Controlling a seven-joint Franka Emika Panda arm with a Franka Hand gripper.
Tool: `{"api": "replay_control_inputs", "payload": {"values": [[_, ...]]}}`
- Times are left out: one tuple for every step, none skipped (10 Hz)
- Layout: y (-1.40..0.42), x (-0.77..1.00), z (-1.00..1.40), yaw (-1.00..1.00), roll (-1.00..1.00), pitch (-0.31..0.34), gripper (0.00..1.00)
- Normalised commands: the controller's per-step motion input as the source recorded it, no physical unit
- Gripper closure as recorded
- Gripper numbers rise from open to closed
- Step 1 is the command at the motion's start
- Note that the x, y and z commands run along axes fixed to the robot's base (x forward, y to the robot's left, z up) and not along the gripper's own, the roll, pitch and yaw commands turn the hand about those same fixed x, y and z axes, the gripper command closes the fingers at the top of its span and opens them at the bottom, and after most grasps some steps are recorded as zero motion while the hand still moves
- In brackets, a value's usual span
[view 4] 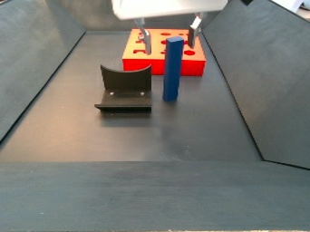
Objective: Pick up the rectangle object. Move up. Move to above the board. Insert the rectangle object.
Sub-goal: Pick up the rectangle object.
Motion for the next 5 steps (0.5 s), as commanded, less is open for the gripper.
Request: {"api": "replay_control_inputs", "payload": {"values": [[0.0, 0.07, -0.31, 0.19, 0.01, -0.031, 0.0], [-0.01, 0.01, -0.31, 0.18, 0.02, -0.024, 0.0], [0.0, 0.0, -0.28, 0.13, 0.02, -0.02, 0.0], [-0.03, 0.0, -0.22, 0.09, 0.03, -0.017, 0.0], [-0.03, 0.0, -0.17, 0.09, 0.01, -0.02, 0.0]]}}
